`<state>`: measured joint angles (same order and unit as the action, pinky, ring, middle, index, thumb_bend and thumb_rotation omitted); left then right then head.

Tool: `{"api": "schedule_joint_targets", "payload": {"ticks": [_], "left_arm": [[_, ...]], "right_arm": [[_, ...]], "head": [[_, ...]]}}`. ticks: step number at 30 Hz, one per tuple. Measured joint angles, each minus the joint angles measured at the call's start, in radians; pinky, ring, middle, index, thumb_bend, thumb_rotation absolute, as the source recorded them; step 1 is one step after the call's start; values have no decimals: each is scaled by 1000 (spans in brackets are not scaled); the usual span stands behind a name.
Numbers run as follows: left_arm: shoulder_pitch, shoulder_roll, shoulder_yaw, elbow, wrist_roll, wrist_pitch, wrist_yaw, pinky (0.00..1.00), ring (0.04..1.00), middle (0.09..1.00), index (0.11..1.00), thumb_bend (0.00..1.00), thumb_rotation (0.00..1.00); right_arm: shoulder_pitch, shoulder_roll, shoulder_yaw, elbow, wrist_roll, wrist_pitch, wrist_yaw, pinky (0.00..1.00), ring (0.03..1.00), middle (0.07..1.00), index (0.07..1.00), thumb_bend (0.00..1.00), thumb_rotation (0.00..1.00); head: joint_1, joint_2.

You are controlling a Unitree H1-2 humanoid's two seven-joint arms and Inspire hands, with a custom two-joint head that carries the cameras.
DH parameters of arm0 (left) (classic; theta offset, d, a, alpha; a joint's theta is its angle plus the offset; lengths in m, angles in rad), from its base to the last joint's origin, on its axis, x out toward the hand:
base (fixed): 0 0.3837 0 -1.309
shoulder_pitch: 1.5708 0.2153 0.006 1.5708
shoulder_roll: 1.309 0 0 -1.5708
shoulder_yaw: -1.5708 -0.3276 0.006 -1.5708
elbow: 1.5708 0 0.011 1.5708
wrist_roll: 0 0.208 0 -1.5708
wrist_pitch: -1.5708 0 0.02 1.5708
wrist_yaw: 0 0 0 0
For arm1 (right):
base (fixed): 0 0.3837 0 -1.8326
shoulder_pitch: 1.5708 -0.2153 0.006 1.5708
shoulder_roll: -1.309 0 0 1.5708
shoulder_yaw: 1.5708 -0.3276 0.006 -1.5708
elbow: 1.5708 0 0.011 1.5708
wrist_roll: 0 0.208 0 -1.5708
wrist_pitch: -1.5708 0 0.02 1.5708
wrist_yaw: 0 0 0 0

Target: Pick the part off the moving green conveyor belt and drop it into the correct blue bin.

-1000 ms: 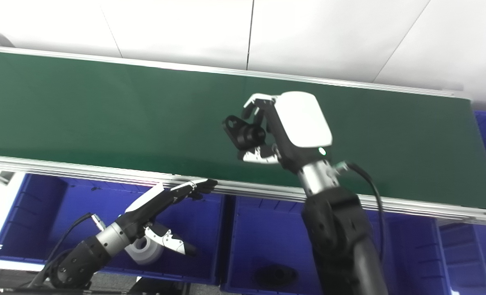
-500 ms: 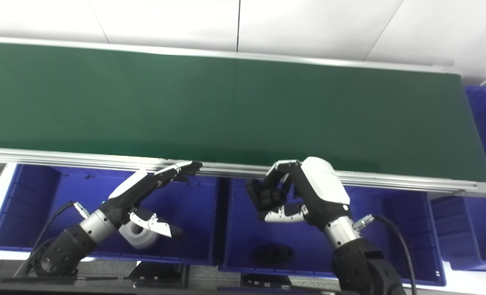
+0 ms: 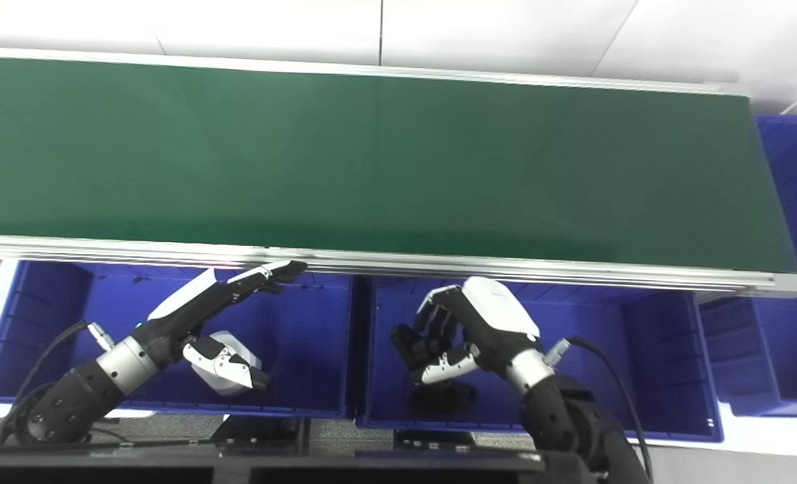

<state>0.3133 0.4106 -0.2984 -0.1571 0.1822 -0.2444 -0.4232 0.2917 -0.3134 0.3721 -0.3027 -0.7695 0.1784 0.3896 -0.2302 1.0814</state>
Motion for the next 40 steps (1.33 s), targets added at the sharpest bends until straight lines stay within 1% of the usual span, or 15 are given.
{"api": "schedule_joint_targets", "payload": {"ticks": [1, 2, 3, 4, 5, 7, 9, 12, 15, 18, 20, 23, 26, 32, 40], "left_arm": [[-1, 0, -1, 0, 1, 4, 0, 847, 900, 927, 914, 972, 376], [-1, 0, -3, 1, 1, 6, 0, 850, 901, 927, 913, 971, 370], [-2, 0, -4, 1, 1, 10, 0, 851, 902, 927, 913, 971, 368], [-3, -1, -5, 1, 1, 15, -1, 856, 906, 929, 914, 970, 365], [-5, -1, -5, 1, 1, 19, 0, 857, 908, 930, 914, 969, 363], [-9, -2, -6, 2, 1, 21, 0, 853, 908, 933, 916, 965, 366], [-10, -4, -8, 3, 1, 25, -1, 861, 914, 938, 920, 966, 363], [-10, -6, -12, 3, 1, 38, -2, 854, 911, 937, 921, 969, 369], [-10, -8, -14, 2, 3, 46, -2, 853, 911, 936, 921, 969, 374], [-7, -9, -18, 0, 3, 47, -1, 857, 912, 937, 923, 973, 379], [-4, -9, -20, -2, 3, 48, -1, 856, 912, 938, 925, 973, 381], [-1, -9, -21, -2, 2, 48, -1, 842, 907, 934, 923, 969, 371], [-1, -9, -20, -3, 0, 48, -1, 841, 904, 932, 921, 974, 379], [1, -9, -20, -1, -2, 46, -1, 841, 901, 931, 930, 982, 417], [6, -17, -6, 15, -22, 43, 7, 821, 906, 941, 947, 985, 424]], "right_arm": [[-15, -4, 13, 13, -3, 0, 15, 424, 426, 522, 511, 510, 0], [-32, -9, 29, 26, -8, 4, 42, 620, 653, 704, 690, 488, 424], [-53, -21, 52, 30, -27, 18, 96, 687, 730, 766, 751, 481, 572], [-71, -34, 76, 31, -41, 31, 139, 843, 848, 863, 858, 564, 825], [-94, -49, 103, 30, -56, 58, 206, 896, 889, 896, 895, 592, 911], [-127, -61, 130, 29, -91, 127, 316, 979, 960, 961, 958, 644, 982], [-141, -67, 135, 17, -119, 176, 374, 996, 992, 992, 973, 676, 997], [-132, -75, 130, -26, -138, 212, 393, 1000, 1000, 1000, 970, 714, 1000], [-94, -74, 107, -63, -136, 221, 381, 1000, 998, 981, 934, 750, 1000], [-28, -68, 59, -108, -115, 219, 312, 987, 966, 946, 906, 759, 992], [33, -58, 6, -153, -67, 198, 220, 894, 914, 909, 884, 763, 953], [100, -43, -52, -199, 58, 107, 101, 733, 835, 867, 869, 815, 837], [158, -12, -68, -226, 168, 27, 12, 698, 811, 862, 870, 836, 743], [192, 90, -46, -220, 282, -79, -95, 736, 819, 860, 890, 928, 532], [175, 89, -56, -147, 328, -114, -119, 784, 852, 898, 950, 987, 440]], "head": [[0, 0], [0, 0], [-3, 0], [-6, -2], [-11, -3], [-12, -6], [-8, -8], [-3, -6], [9, -6], [17, -5], [17, -5], [23, -2], [37, -3], [45, -23], [75, -52]]}}
